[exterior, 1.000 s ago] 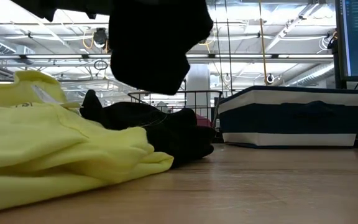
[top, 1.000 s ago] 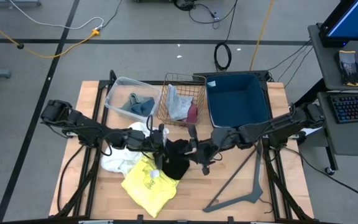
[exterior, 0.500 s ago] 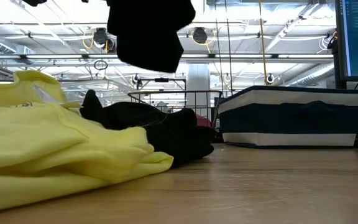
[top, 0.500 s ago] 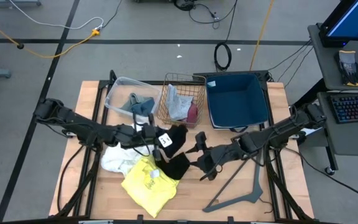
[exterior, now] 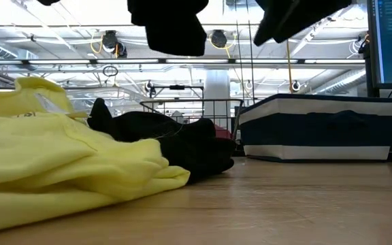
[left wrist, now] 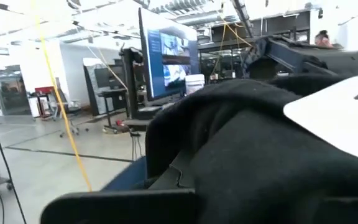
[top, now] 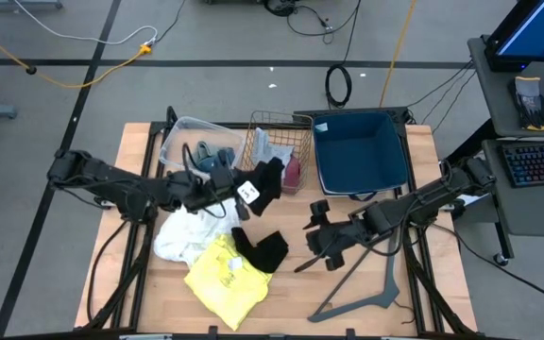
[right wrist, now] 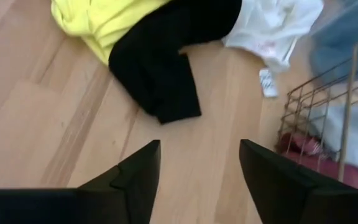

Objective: Pick & Place Cloths
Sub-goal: Put the black underwear into the mesh basket

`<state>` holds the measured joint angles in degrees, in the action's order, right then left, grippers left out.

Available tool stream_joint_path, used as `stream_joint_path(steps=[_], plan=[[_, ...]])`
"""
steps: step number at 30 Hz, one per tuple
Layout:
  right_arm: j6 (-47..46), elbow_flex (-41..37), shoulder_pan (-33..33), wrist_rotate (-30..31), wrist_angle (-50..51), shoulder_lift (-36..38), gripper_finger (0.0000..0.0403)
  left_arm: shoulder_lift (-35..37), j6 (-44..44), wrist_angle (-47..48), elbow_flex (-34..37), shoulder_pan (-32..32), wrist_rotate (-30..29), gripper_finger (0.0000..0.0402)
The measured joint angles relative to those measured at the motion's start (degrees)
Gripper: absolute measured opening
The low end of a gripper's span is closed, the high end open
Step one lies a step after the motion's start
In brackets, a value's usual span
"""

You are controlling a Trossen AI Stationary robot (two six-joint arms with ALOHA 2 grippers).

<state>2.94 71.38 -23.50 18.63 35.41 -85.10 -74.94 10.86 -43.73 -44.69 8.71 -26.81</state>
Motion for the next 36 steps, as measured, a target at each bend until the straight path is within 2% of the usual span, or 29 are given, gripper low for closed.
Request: stream_joint_path(steps=[5, 11, 14, 16, 22, 32, 36], plan=[[-0.7, -1.3, 0.0, -2.1, -0.6, 0.0, 0.0156, 0.0, 1.6, 4.8, -4.9, -3.2, 2.0, 0.0001], [-0.1, -7.7, -0.2, -2.3, -5.5, 0.3, 0.0072, 0.0, 2.5, 12.9, -10.8, -7.2, 2.0, 0.0001], [0.6, -11.2, -0.2, -2.4, -8.0, 0.2, 0.0025, 0.0, 2.5, 14.6, -12.2, -9.1, 2.0, 0.0001], [0.9, -12.9, -0.2, -2.4, -10.7, 0.2, 0.0007, 0.0, 2.5, 14.5, -12.7, -10.3, 2.0, 0.0001], [0.9, -16.1, -0.2, -2.4, -15.4, 0.2, 0.0006, 0.0, 1.4, 14.1, -12.9, -13.9, 2.5, 0.0], [2.7, -16.6, -0.2, -2.4, -16.0, 0.2, 0.0001, -4.4, -2.3, 13.7, -13.3, -17.7, 5.1, 0.0], [3.7, -16.6, -0.2, -2.4, -16.0, 0.2, 0.0001, -7.4, -2.3, 21.1, -17.8, -18.1, 5.1, 0.0]])
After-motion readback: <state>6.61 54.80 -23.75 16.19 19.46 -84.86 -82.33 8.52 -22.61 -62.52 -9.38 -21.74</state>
